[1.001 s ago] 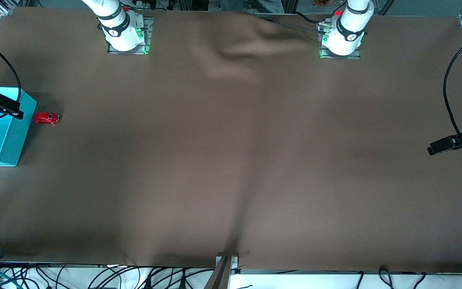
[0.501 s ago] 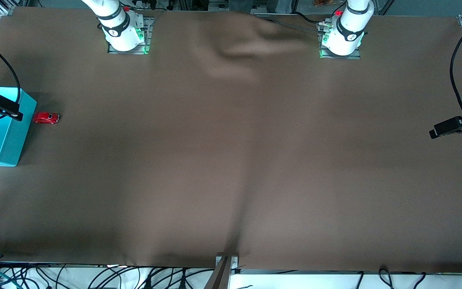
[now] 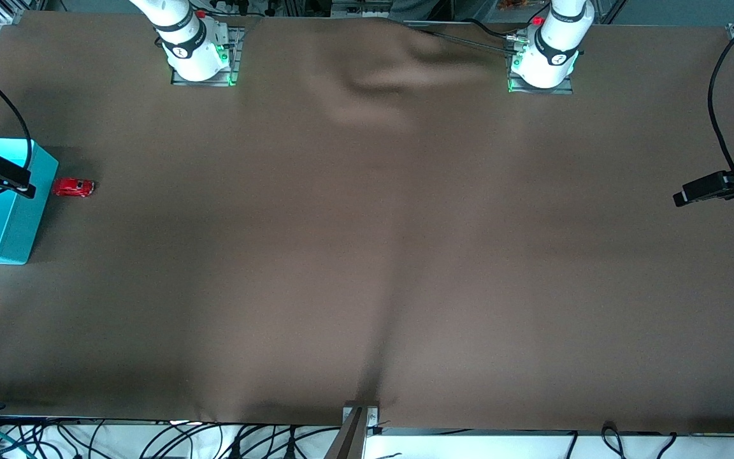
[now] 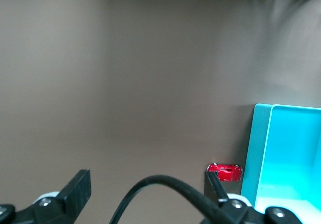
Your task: Wind red beetle toy and store in blue box
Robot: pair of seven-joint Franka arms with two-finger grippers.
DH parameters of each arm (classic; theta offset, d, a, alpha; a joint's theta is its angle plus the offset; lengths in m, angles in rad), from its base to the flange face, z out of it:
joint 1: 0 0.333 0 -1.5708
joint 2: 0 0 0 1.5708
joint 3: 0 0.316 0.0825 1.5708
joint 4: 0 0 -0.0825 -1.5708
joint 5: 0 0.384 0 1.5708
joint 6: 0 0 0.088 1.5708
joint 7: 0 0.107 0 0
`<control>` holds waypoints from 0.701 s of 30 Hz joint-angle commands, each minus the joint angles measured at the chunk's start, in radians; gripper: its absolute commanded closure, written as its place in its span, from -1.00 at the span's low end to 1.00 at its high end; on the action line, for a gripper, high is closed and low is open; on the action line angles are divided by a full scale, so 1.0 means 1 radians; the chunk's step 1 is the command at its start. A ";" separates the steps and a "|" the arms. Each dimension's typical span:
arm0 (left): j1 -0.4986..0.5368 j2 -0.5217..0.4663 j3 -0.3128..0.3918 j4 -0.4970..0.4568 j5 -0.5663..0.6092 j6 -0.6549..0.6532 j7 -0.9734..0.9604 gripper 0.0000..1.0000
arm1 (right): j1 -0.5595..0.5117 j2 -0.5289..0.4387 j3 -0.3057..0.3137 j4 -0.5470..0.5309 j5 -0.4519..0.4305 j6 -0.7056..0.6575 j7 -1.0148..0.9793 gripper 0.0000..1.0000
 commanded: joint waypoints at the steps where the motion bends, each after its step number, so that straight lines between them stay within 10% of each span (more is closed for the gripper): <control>1: -0.114 -0.091 0.144 -0.098 -0.057 0.003 0.087 -0.99 | -0.019 0.007 0.000 0.019 0.016 -0.008 0.004 -1.00; 21: -0.112 -0.109 0.142 -0.072 -0.017 0.000 0.219 -1.00 | -0.019 0.007 0.000 0.015 0.021 -0.052 0.218 -1.00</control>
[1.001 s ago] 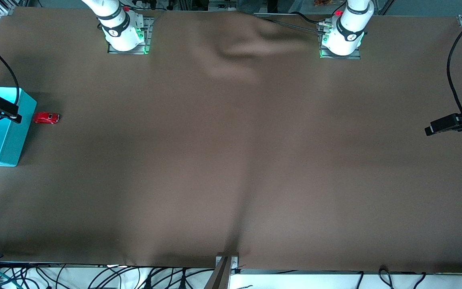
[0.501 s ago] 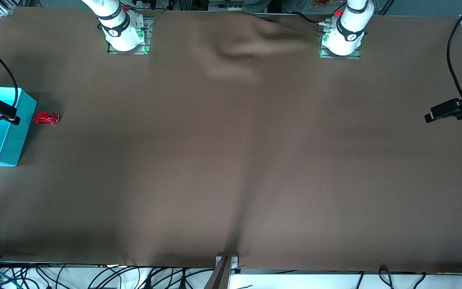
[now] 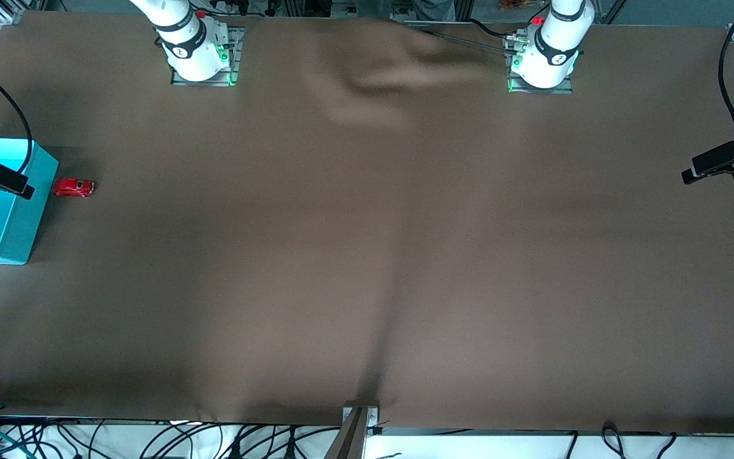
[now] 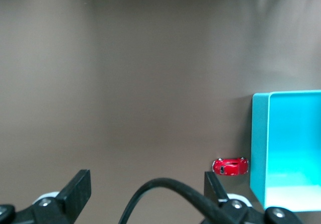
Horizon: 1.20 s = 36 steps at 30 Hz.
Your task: Wind red beetle toy and store in blue box
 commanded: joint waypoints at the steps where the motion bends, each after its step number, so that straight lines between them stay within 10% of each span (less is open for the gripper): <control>1: -0.010 -0.018 0.011 0.006 0.010 -0.002 0.095 -1.00 | -0.009 0.007 0.001 0.013 0.021 -0.019 0.016 -1.00; 36: -0.016 -0.003 0.007 0.092 0.067 -0.065 0.118 -1.00 | -0.069 0.035 -0.048 -0.287 0.004 0.280 0.028 -1.00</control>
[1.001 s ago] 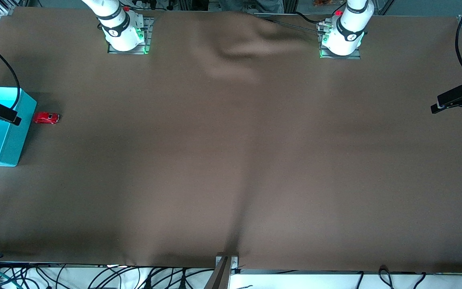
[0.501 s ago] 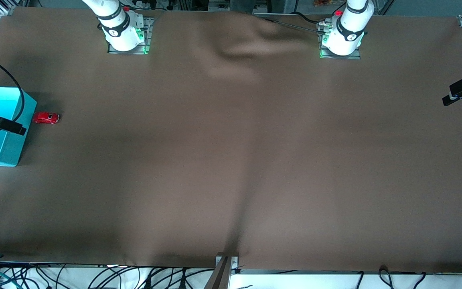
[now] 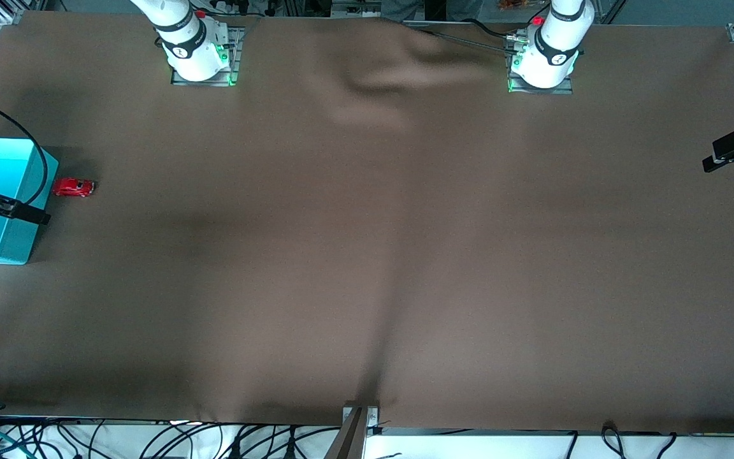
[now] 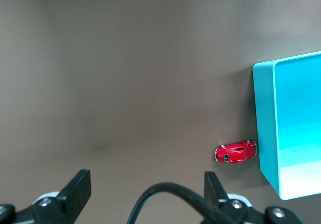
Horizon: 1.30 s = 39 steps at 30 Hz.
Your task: Wind red beetle toy and store in blue box
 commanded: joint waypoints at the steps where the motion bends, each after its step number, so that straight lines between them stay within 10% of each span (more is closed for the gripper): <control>1: -0.013 -0.002 -0.004 0.018 0.024 -0.018 0.024 -1.00 | -0.011 -0.050 -0.014 -0.126 0.006 0.100 0.015 -1.00; 39: -0.008 -0.002 -0.022 0.019 0.024 -0.061 0.026 -1.00 | -0.022 -0.062 -0.209 -0.474 0.096 0.464 0.030 -1.00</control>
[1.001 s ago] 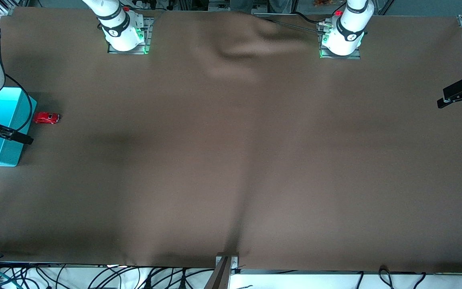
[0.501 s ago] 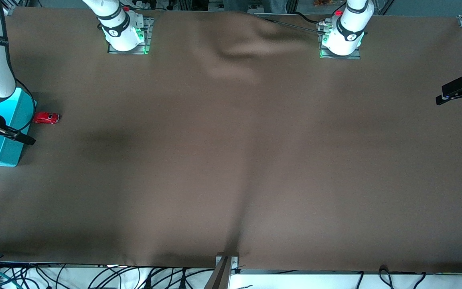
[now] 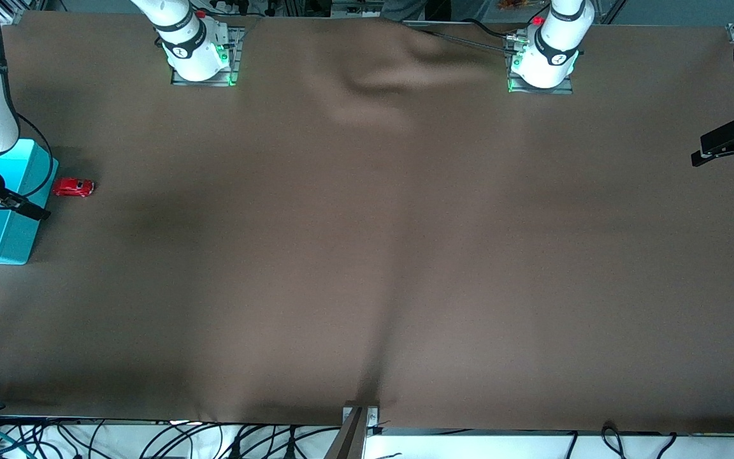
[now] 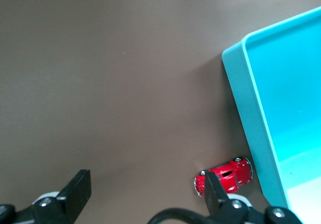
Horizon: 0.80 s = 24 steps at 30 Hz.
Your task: Wind red beetle toy and store in blue box
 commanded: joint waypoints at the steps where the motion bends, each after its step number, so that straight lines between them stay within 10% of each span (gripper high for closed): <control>1: -0.007 -0.002 0.001 0.018 0.014 -0.022 0.020 -1.00 | 0.001 -0.045 -0.041 -0.114 0.076 0.084 0.010 -1.00; 24: -0.004 -0.002 0.002 0.018 0.014 -0.023 0.020 -1.00 | 0.000 -0.038 -0.093 -0.234 0.088 0.181 0.293 -1.00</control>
